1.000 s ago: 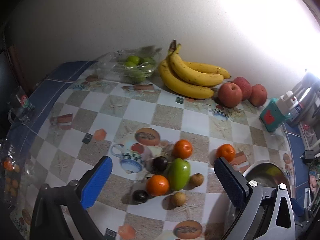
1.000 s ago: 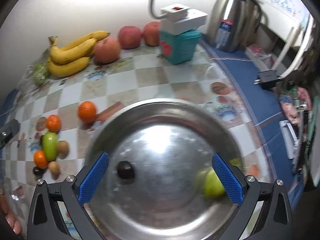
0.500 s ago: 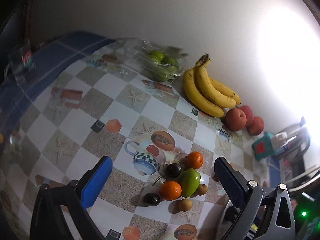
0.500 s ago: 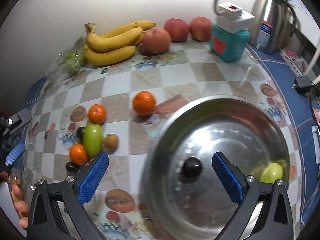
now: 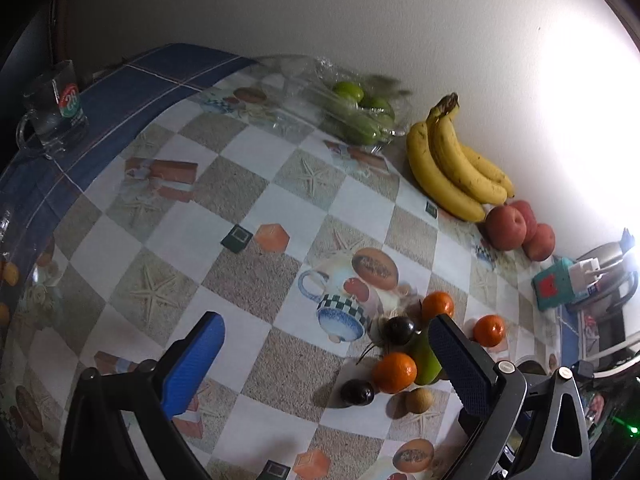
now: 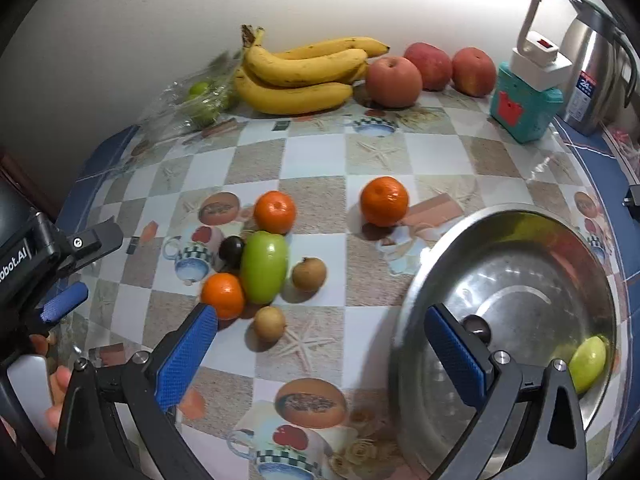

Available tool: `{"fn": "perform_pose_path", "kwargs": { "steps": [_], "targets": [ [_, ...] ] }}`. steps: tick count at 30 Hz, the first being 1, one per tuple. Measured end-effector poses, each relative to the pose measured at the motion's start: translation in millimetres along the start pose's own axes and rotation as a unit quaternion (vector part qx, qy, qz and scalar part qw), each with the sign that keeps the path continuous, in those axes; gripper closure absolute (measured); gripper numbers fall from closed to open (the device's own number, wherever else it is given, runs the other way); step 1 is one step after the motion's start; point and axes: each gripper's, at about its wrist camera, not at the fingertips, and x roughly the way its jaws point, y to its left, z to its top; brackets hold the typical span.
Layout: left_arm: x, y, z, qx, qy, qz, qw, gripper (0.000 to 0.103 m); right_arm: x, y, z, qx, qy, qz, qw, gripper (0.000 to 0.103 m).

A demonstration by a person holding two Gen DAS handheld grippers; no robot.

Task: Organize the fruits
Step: 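Move both tools back toward the fruit cluster on the table, then grasp the brown kiwi with the right tool while the left tool grasps a dark plum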

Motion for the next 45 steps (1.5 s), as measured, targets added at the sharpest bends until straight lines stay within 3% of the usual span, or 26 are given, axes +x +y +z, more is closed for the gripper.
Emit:
{"fn": "perform_pose_path", "kwargs": {
  "steps": [6, 10, 16, 20, 23, 31, 39, 42, 45],
  "targets": [
    [8, 2, -2, -0.015, 0.037, -0.062, 0.9973, 0.000, 0, 6, 0, -0.013, -0.026, 0.007, 1.000, 0.000],
    [-1, 2, -1, -0.007, 0.004, -0.010, 0.9999, 0.000, 3, 10, -2, -0.027, -0.019, 0.011, 0.999, 0.000],
    [-3, 25, 1, -0.051, -0.007, 0.068, 0.9964, 0.000, 2, 16, -2, -0.053, -0.021, 0.023, 0.998, 0.000],
    [0, 30, -2, -0.060, 0.006, 0.044, 0.9972, 0.000, 7, 14, -2, -0.055, -0.007, -0.003, 0.998, 0.000],
    [2, 20, -4, -0.030, 0.009, 0.052, 0.9982, 0.000, 15, 13, -3, -0.064, 0.012, -0.035, 0.997, 0.000],
    [12, 7, -8, 0.000, 0.044, 0.040, 0.9982, 0.006, 23, 19, -5, -0.089, 0.028, -0.004, 0.996, 0.001],
    [36, 2, -22, -0.009, 0.109, -0.005, 0.9940, 0.009, 41, 18, -7, -0.079, 0.069, 0.042, 0.994, 0.032],
    [39, -1, -24, -0.003, 0.121, -0.011, 0.9926, 0.018, 50, 20, -8, -0.081, 0.083, 0.047, 0.992, 0.043],
    [44, -4, -27, -0.003, 0.133, -0.018, 0.9909, 0.020, 56, 20, -10, -0.078, 0.089, 0.050, 0.992, 0.052]
  ]
}}
